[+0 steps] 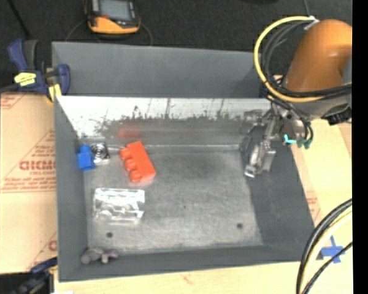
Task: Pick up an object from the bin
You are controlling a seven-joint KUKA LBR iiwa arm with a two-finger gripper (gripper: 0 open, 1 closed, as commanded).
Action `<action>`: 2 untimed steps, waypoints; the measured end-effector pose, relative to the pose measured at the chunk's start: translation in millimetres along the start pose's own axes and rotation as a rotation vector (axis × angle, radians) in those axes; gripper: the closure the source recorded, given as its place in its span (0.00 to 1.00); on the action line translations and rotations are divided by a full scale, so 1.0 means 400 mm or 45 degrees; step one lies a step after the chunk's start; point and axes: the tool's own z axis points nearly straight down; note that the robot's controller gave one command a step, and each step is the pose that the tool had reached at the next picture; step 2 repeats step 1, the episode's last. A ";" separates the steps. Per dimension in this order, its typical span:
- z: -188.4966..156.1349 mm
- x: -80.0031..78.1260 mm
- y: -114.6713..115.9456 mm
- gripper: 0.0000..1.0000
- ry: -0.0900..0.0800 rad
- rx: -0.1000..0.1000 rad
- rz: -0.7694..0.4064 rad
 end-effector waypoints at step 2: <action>-0.013 -0.004 0.001 1.00 -0.011 0.002 -0.006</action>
Offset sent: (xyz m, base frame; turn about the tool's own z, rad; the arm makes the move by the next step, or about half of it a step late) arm 0.0000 0.0000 0.0000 0.0000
